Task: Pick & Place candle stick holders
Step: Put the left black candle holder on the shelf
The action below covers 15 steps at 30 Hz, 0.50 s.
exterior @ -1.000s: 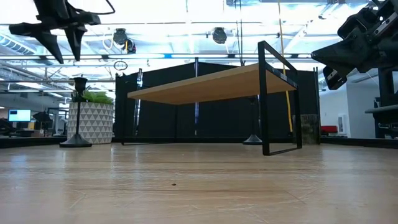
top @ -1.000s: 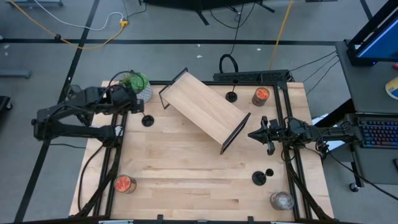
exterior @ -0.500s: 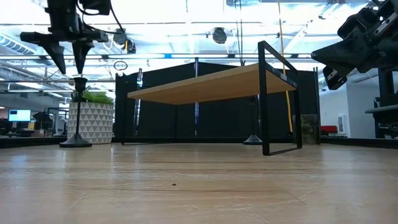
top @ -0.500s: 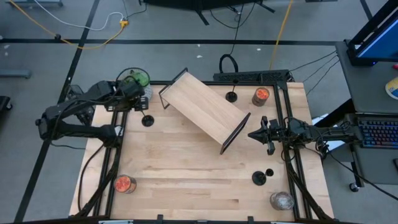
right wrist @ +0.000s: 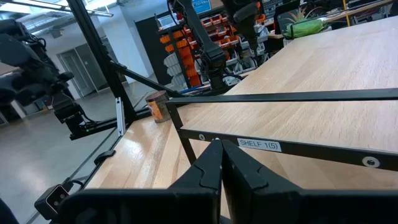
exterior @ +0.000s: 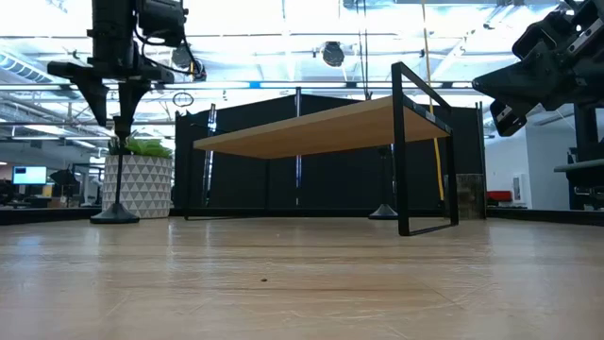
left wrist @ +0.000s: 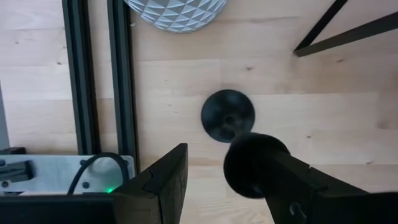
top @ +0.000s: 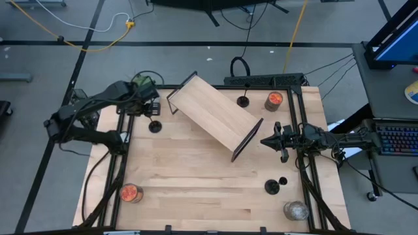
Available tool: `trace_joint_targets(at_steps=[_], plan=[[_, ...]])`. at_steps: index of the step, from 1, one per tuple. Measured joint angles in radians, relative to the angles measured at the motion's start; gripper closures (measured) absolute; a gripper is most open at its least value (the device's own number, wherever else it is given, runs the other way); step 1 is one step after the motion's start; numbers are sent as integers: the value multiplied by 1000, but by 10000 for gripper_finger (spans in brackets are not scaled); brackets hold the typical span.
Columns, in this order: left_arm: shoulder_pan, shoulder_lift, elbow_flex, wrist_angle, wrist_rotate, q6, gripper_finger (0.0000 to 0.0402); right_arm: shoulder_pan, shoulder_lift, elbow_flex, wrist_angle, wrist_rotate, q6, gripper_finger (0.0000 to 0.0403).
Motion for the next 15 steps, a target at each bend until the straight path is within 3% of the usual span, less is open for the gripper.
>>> trace_joint_targets(at_steps=[9,15], plan=[[42,57,2,-27,20,73,224,0,0,0,0,0,0,403],[63,71,4,-21,32,117,298,0,0,0,0,0,0,403]])
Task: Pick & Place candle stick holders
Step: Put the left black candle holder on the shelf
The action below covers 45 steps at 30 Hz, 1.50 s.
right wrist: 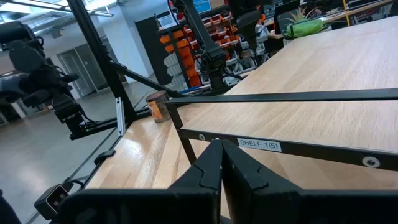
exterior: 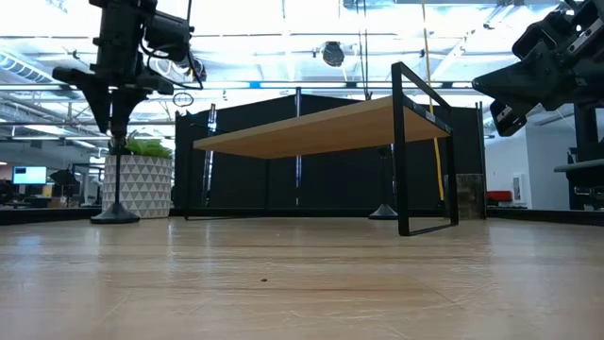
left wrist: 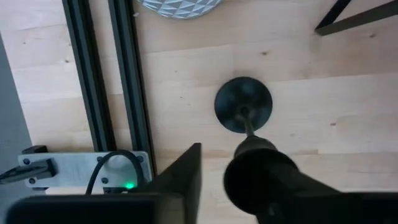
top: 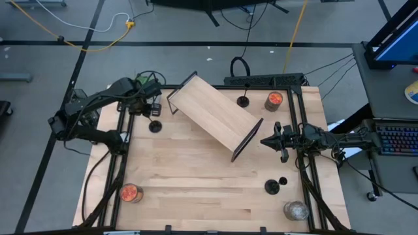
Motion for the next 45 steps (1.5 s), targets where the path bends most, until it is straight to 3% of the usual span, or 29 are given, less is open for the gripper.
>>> trace_joint_targets(at_steps=[6,21,26,34,45], plan=[[17,0,-1,10,1,35,377,0,0,0,0,0,0,403],[25,-13,-3,12,51,122,380,0,0,0,0,0,3,403],[25,-57,-4,19,130,160,390,0,0,0,0,0,4,403],[25,-128,18,-79,175,173,392,0,0,0,1,-1,5,403],[25,-164,108,-84,357,235,392,0,0,0,1,-1,102,403]])
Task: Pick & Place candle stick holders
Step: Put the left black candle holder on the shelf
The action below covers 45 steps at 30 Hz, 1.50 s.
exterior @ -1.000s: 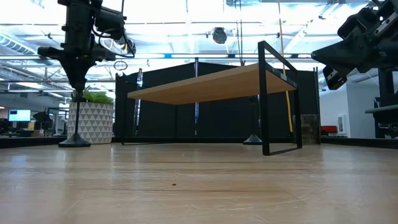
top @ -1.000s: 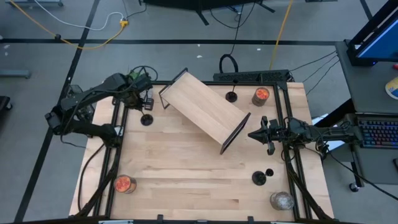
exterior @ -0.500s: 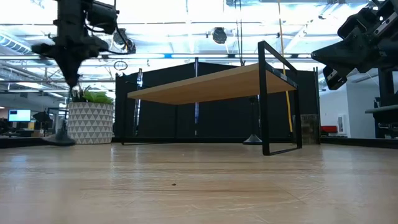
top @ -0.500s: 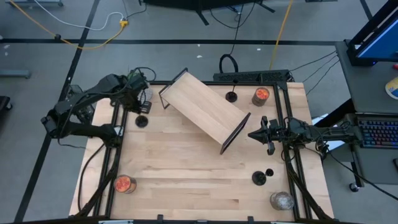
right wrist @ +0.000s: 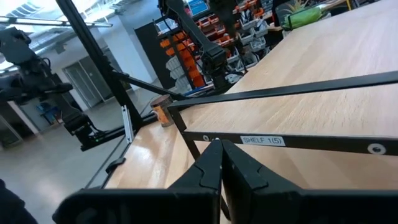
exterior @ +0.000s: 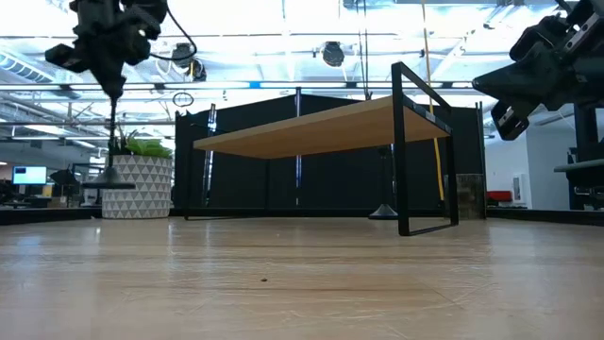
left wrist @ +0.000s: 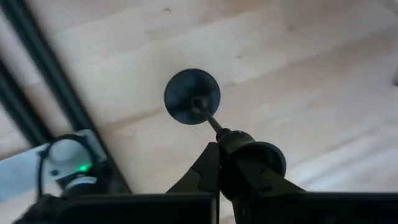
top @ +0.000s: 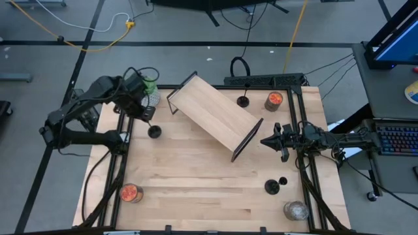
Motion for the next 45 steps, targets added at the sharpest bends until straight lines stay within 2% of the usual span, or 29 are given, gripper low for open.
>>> trace_joint_targets(at_steps=[7,12,20,26,32,45], plan=[[-40,0,61,0,142,14,392,0,0,0,0,0,0,403],[-103,0,115,15,183,-33,392,0,0,0,0,0,-7,403],[-225,9,203,109,187,-161,392,0,0,0,0,0,-8,403],[-304,62,286,142,163,-220,392,0,0,0,0,0,-8,403],[-358,150,394,140,154,-221,392,0,0,0,0,0,-8,403],[-400,348,673,132,142,-164,392,0,0,0,0,0,-8,403]])
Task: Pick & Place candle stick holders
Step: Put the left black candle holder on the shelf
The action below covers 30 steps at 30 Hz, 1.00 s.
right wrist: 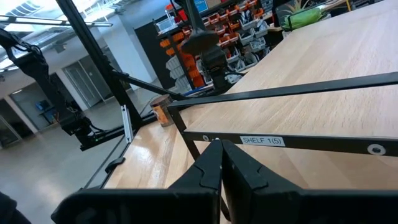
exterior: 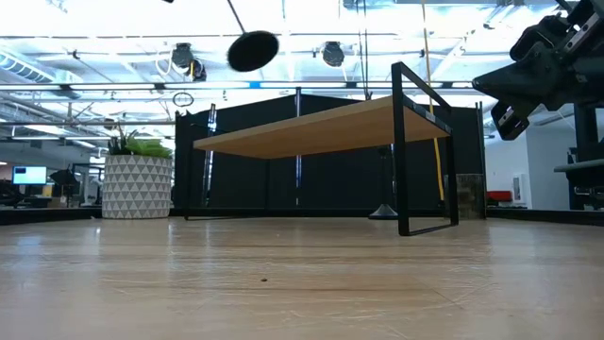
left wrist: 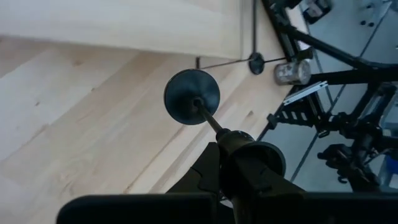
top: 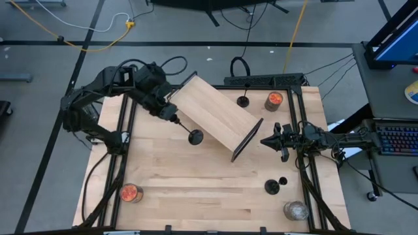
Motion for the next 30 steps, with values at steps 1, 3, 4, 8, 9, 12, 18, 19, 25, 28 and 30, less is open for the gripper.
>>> trace_joint_targets(at_steps=[1,3,4,8,9,12,18,19,25,28,30], plan=[[0,14,22,-6,-2,7,392,0,0,0,0,0,0,403],[0,43,69,-32,-21,25,392,0,0,0,0,0,0,403],[0,60,94,-50,-31,34,392,0,0,0,0,0,0,403],[17,123,194,-126,-70,87,392,0,0,0,0,0,0,403],[22,138,218,-137,-79,98,392,0,0,0,0,0,0,403],[43,173,285,-170,-103,134,392,0,0,0,0,0,0,403],[93,227,379,-187,-108,198,392,0,0,0,0,0,0,403],[102,233,389,-187,-111,208,392,0,0,0,0,0,0,403],[172,241,397,-202,-148,253,392,0,0,0,-1,0,0,403],[207,241,397,-208,-176,270,392,0,0,0,-1,0,0,403],[224,241,397,-205,-176,279,392,0,0,0,-1,0,0,403]])
